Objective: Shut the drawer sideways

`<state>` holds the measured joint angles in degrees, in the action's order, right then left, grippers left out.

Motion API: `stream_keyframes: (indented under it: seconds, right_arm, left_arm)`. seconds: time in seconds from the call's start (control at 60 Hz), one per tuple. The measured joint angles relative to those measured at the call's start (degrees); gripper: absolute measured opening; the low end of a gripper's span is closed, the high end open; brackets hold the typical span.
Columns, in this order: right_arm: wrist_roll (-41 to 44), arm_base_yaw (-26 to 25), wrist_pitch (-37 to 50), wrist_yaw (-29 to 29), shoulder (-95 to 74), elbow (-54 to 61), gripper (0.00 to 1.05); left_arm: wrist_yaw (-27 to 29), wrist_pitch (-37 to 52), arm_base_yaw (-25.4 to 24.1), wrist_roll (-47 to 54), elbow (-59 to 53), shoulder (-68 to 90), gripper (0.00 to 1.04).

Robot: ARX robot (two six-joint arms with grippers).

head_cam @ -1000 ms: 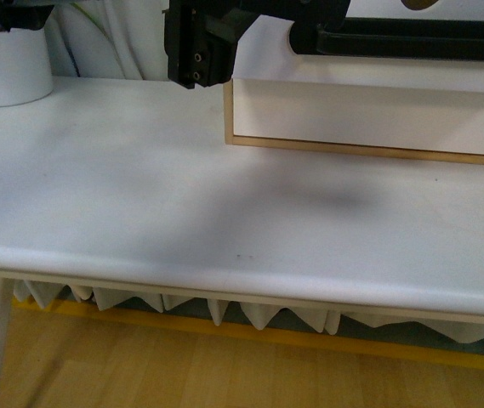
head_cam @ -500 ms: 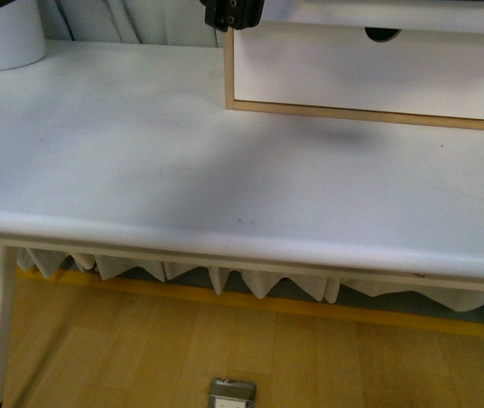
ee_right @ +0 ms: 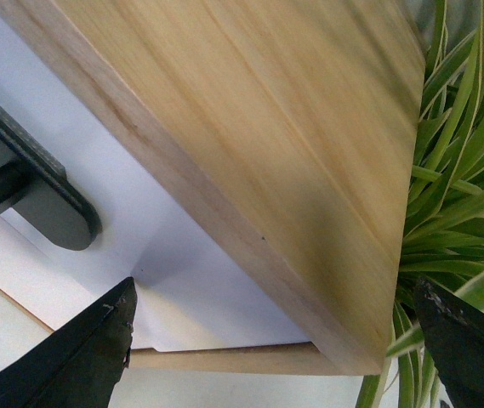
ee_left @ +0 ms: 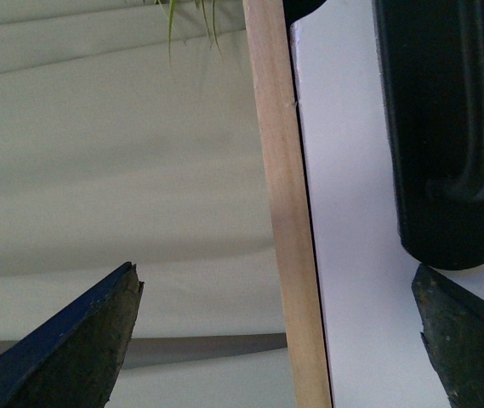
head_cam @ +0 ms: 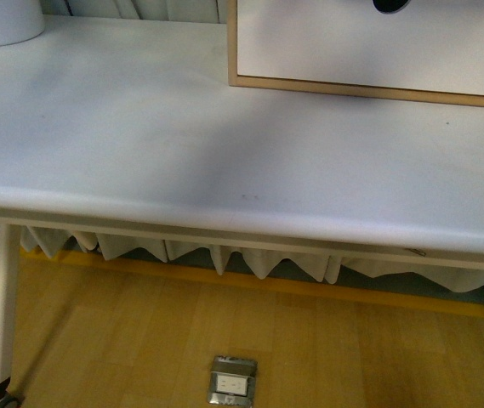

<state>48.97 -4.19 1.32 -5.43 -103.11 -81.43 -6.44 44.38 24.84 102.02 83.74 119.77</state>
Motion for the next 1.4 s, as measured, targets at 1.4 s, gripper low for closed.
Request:
stream_keyframes:
  seconds: [1.4]
  right_arm:
    - [-37.2, -6.6, -10.4, 0.2, 89.2, 62.4, 0.95]
  left_arm:
    - [38.0, -44.3, -3.5, -77.2, -73.7, -100.5, 0.98]
